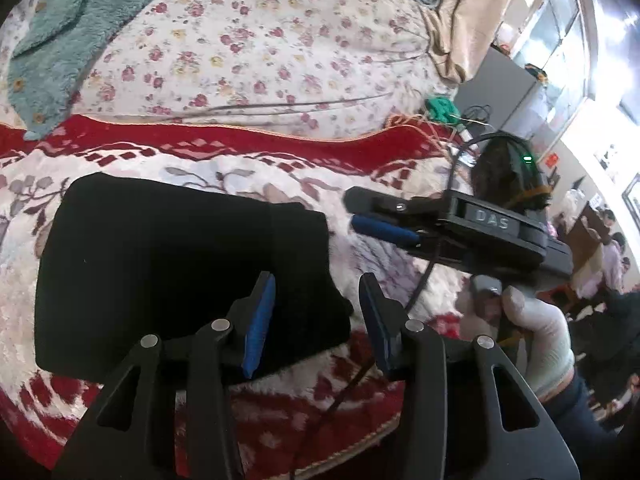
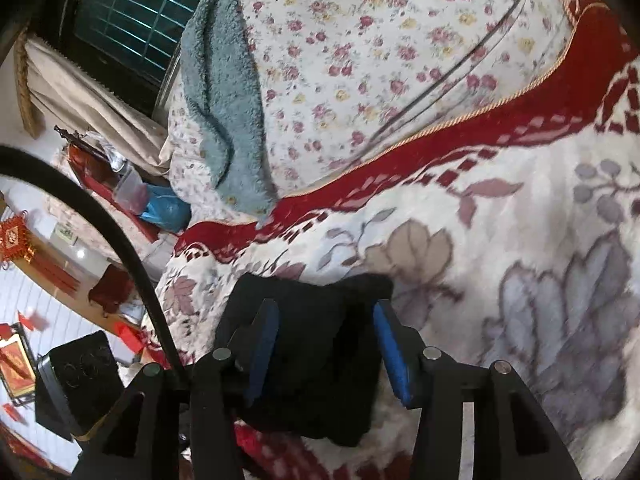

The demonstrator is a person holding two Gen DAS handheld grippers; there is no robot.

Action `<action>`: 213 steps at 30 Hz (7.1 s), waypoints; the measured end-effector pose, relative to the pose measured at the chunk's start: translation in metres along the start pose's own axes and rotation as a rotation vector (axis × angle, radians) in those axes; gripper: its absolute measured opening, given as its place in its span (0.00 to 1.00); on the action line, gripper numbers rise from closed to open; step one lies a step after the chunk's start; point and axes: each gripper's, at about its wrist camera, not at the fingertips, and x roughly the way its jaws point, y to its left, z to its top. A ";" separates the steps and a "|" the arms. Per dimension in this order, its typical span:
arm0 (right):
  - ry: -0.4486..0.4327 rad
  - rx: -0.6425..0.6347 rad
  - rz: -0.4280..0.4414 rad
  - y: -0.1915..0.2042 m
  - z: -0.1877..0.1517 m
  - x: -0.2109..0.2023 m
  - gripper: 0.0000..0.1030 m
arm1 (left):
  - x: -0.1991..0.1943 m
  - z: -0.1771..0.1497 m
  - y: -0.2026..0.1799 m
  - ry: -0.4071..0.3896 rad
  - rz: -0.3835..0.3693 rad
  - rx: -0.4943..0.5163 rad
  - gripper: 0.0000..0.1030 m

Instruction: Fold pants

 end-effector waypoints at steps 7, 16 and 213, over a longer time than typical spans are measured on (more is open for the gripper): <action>0.050 -0.030 -0.032 0.011 -0.005 0.014 0.50 | -0.035 -0.011 0.031 -0.034 0.107 0.029 0.41; 0.153 -0.100 0.009 0.017 -0.011 0.068 0.24 | 0.009 -0.033 0.039 0.065 0.106 0.010 0.41; 0.074 -0.614 -0.064 0.241 -0.075 0.184 0.65 | -0.167 -0.023 0.202 -0.224 0.773 -0.337 0.68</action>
